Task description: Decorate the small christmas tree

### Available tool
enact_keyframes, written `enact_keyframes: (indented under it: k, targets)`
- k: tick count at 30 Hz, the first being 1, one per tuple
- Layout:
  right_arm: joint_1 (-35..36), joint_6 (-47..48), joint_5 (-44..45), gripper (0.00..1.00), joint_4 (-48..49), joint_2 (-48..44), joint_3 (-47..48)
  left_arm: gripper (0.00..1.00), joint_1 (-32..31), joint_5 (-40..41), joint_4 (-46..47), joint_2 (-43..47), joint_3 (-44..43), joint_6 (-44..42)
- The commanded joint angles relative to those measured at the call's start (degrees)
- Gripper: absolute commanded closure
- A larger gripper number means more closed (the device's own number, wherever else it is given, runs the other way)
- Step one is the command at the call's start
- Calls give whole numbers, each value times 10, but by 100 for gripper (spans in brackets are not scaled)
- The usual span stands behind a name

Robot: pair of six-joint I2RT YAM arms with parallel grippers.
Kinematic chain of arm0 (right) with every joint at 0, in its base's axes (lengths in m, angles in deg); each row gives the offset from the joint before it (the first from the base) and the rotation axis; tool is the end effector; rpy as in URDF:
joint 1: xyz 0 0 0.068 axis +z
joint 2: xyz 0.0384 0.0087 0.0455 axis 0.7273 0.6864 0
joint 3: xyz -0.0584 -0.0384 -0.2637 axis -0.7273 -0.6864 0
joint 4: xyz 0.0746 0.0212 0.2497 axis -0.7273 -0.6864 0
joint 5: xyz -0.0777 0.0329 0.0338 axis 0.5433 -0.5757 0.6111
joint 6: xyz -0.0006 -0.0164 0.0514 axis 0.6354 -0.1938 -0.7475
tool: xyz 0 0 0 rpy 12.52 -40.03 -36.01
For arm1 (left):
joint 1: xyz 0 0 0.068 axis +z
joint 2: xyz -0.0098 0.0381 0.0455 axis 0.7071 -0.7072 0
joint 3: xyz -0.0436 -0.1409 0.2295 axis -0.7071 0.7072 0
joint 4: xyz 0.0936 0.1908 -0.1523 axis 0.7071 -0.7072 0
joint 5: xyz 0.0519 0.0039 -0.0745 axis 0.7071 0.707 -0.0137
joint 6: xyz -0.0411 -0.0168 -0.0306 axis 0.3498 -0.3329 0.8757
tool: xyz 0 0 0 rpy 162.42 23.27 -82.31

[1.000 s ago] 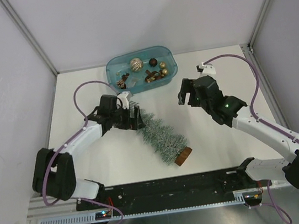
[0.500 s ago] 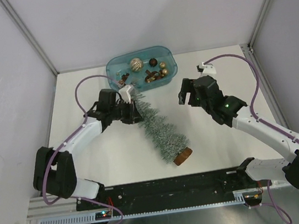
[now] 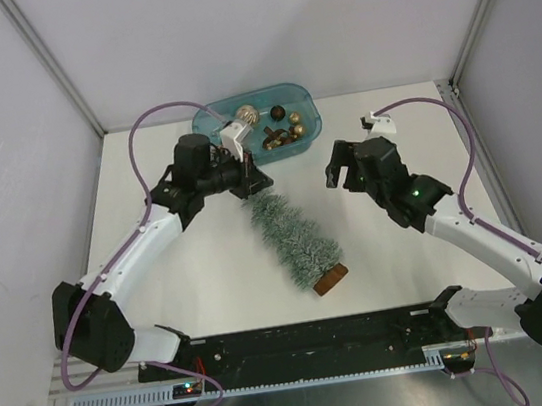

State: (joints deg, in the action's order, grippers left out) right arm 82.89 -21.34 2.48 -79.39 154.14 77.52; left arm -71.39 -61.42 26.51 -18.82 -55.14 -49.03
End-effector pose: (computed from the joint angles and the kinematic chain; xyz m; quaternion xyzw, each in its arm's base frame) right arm 0.2186 0.1439 0.3282 0.0501 0.8474 0.1395 0.5099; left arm 0.2732 -0.1571 0.3204 0.2775 0.7878 -0.3740 0.4031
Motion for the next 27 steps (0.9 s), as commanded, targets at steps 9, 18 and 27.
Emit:
enact_keyframes:
  k: [9,18,27]
  targets:
    - [-3,9,20,12,2,-28,3,5,2,102,-9,32,25,5]
    - [1,4,17,12,8,-20,2,0,57,123,-32,-50,40,87]
    - [0,7,17,12,12,-17,2,12,59,65,-29,-100,57,109]
